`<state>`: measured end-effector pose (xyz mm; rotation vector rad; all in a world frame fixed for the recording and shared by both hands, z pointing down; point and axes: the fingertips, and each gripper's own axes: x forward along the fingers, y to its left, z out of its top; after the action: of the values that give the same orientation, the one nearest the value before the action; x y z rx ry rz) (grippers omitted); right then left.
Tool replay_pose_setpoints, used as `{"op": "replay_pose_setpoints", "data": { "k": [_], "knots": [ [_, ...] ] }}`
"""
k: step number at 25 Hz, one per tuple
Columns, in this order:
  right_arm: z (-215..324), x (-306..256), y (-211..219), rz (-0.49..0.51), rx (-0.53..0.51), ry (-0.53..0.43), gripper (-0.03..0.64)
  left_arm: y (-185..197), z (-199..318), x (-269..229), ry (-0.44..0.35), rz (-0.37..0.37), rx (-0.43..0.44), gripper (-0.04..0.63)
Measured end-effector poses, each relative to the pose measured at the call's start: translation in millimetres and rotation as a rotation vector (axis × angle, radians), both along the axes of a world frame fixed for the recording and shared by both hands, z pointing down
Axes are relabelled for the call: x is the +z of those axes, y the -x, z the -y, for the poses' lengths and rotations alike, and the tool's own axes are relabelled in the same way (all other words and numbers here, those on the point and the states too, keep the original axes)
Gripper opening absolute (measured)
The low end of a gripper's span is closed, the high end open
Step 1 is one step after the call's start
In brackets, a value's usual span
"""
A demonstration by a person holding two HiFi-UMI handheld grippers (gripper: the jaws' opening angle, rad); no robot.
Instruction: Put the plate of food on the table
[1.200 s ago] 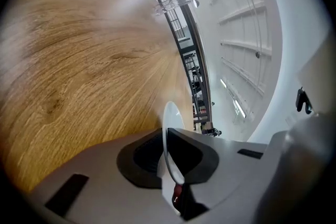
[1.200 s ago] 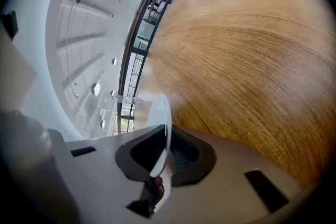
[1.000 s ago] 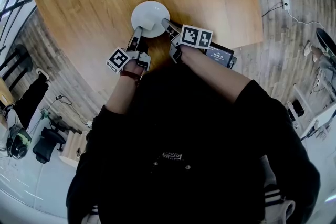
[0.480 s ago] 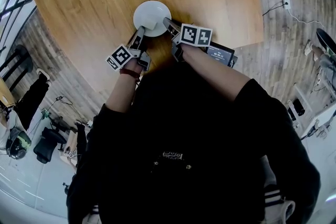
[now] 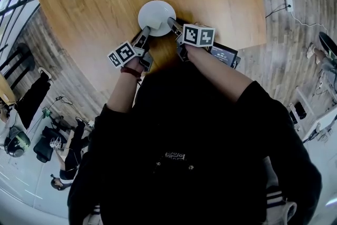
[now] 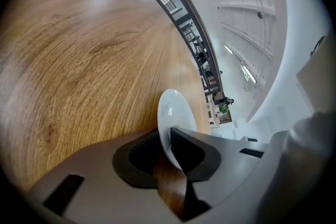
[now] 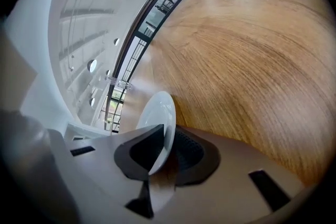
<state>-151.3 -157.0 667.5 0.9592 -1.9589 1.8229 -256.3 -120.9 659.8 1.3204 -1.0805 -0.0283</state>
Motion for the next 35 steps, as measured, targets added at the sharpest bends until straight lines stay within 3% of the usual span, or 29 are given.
{"op": "replay_pose_setpoints", "data": {
  "k": [15,19,29,35],
  "knots": [
    [-2.3,-0.3,1.5,-0.131,-0.153,-0.11,0.086,-6.0,-2.4,-0.2,0.022,0.107,0.097,0.087],
    [-0.4,-0.3,-1.9,-0.145,-0.154,-0.106,0.089,-11.9,1.0,-6.1,-0.001,0.101,0.083,0.174],
    [-4.5,0.4,-7.5,-0.195,-0.218,-0.102,0.127,-11.6,-5.0,-10.4,-0.04,0.091,0.067,0.258],
    [-6.4,2.4,-5.2,-0.211,-0.286,-0.151,0.157,-10.1,-10.6,-12.1,-0.071,0.102,0.052,0.284]
  ]
}}
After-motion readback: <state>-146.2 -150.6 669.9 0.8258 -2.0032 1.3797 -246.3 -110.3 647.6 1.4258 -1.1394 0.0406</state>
